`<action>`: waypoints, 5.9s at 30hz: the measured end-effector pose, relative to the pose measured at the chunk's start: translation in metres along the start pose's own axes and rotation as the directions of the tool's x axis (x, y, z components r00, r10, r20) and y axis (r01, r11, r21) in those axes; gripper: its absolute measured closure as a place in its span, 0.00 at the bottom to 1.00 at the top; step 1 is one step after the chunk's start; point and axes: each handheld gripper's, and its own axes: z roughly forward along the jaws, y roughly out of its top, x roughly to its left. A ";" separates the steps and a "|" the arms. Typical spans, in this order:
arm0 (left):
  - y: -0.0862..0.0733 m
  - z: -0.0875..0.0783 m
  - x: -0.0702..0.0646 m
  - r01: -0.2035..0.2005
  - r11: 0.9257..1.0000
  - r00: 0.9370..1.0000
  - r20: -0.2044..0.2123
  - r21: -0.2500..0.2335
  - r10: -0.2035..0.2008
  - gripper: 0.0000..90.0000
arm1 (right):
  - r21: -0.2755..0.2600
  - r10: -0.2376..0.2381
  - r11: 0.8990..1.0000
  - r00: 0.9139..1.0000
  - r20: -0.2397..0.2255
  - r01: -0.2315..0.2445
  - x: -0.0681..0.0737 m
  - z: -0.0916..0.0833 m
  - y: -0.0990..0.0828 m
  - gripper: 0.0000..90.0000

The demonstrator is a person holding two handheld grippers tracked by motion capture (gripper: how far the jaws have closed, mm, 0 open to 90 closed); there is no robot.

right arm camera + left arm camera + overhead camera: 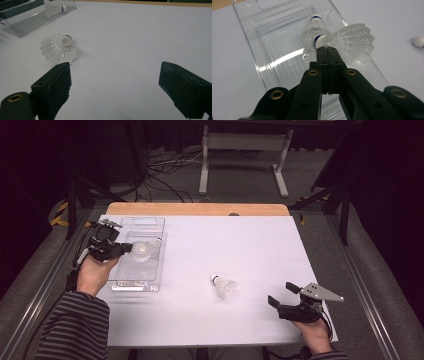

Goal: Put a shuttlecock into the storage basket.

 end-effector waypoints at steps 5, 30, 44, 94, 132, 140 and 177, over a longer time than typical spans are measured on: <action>0.000 0.005 0.005 0.008 1.000 1.000 -0.024 0.008 -0.007 1.00 | 0.000 0.000 1.000 1.000 0.000 0.000 0.000 0.000 0.000 0.13; -0.003 0.021 0.031 0.080 0.997 0.991 -0.106 0.023 -0.077 1.00 | 0.000 -0.003 1.000 1.000 -0.001 0.003 0.000 0.000 0.000 0.13; 0.001 0.037 0.033 0.076 0.996 0.988 -0.139 0.046 -0.069 0.99 | 0.001 -0.004 1.000 1.000 -0.004 0.004 0.000 0.000 0.000 0.13; -0.003 0.051 0.023 0.093 0.994 0.995 -0.034 0.055 -0.091 0.52 | 0.004 -0.006 1.000 1.000 -0.008 0.006 0.000 0.001 0.000 0.13; -0.024 0.023 0.007 0.051 0.997 0.998 -0.041 -0.062 -0.053 0.34 | -0.002 -0.004 1.000 1.000 -0.007 0.004 0.000 0.000 0.000 0.13; -0.032 0.018 0.006 0.039 0.995 0.998 -0.035 -0.092 -0.042 0.33 | -0.002 -0.002 1.000 1.000 -0.006 0.002 0.000 -0.001 0.000 0.13; -0.066 0.000 -0.010 -0.002 0.982 1.000 -0.003 -0.188 0.002 0.27 | -0.003 0.009 1.000 1.000 0.000 -0.009 -0.001 -0.001 0.000 0.13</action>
